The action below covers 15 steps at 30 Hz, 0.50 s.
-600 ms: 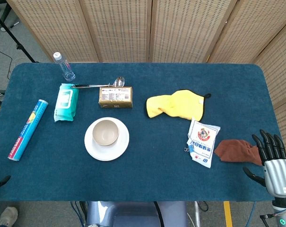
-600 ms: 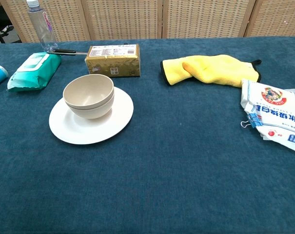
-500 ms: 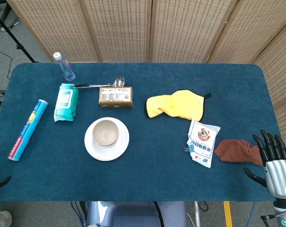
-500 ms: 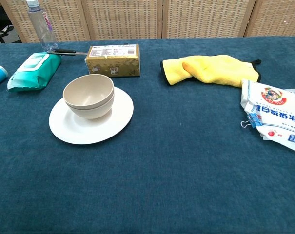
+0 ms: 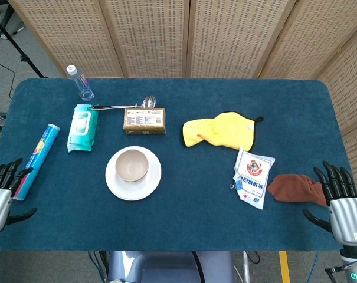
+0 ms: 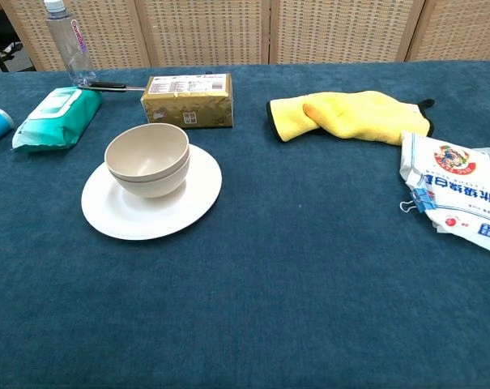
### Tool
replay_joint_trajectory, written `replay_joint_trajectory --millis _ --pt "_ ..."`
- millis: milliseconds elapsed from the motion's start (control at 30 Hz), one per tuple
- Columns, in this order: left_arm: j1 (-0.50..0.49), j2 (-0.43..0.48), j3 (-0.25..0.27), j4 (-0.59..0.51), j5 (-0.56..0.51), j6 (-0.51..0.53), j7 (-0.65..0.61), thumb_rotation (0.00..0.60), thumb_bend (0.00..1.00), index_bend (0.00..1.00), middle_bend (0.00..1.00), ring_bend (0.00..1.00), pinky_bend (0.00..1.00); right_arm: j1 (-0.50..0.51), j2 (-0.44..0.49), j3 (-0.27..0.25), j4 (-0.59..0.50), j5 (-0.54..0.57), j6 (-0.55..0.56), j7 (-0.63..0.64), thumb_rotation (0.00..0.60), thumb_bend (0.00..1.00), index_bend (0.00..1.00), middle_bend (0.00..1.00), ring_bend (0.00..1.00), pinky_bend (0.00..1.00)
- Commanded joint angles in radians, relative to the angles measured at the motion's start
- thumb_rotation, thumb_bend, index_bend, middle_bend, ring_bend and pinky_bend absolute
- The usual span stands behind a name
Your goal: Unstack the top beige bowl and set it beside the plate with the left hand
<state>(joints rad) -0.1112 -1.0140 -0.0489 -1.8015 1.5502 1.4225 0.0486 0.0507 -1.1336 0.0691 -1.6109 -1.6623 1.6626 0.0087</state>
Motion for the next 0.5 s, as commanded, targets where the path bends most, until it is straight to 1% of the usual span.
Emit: replay_joint_trajectory --millis 33,100,200,300,367,500 --pt "-0.153 -0.052 -0.095 -0.058 -0.087 -0.162 0.127 0.6 0.24 0.4 0.0 0.0 0.0 0.005 0.002 0.003 -0.003 0.006 -0.007 0.008 0.6 0.0 0.04 0.0 0.0 0.0" --pt "-0.198 -0.091 -0.119 -0.076 -0.137 -0.208 0.207 0.6 0.27 0.43 0.0 0.0 0.0 0.007 0.003 0.005 -0.002 0.011 -0.013 0.014 0.6 0.0 0.04 0.0 0.0 0.0" --pt "-0.267 -0.153 -0.152 -0.103 -0.248 -0.273 0.34 0.6 0.3 0.45 0.0 0.0 0.0 0.013 0.007 0.007 0.001 0.026 -0.031 0.034 0.6 0.0 0.04 0.0 0.0 0.0" --pt "-0.328 -0.227 -0.176 -0.095 -0.352 -0.312 0.436 0.6 0.32 0.45 0.0 0.0 0.0 0.014 0.013 0.011 0.003 0.04 -0.039 0.05 0.6 0.0 0.04 0.0 0.0 0.0" --pt "-0.359 -0.273 -0.184 -0.075 -0.405 -0.323 0.479 0.6 0.32 0.46 0.0 0.0 0.0 0.015 0.017 0.012 0.003 0.046 -0.043 0.06 0.6 0.0 0.04 0.0 0.0 0.0" --pt "-0.412 -0.36 -0.19 -0.022 -0.483 -0.35 0.514 0.6 0.32 0.49 0.0 0.0 0.0 0.016 0.023 0.016 0.003 0.059 -0.051 0.075 0.6 0.0 0.04 0.0 0.0 0.0"
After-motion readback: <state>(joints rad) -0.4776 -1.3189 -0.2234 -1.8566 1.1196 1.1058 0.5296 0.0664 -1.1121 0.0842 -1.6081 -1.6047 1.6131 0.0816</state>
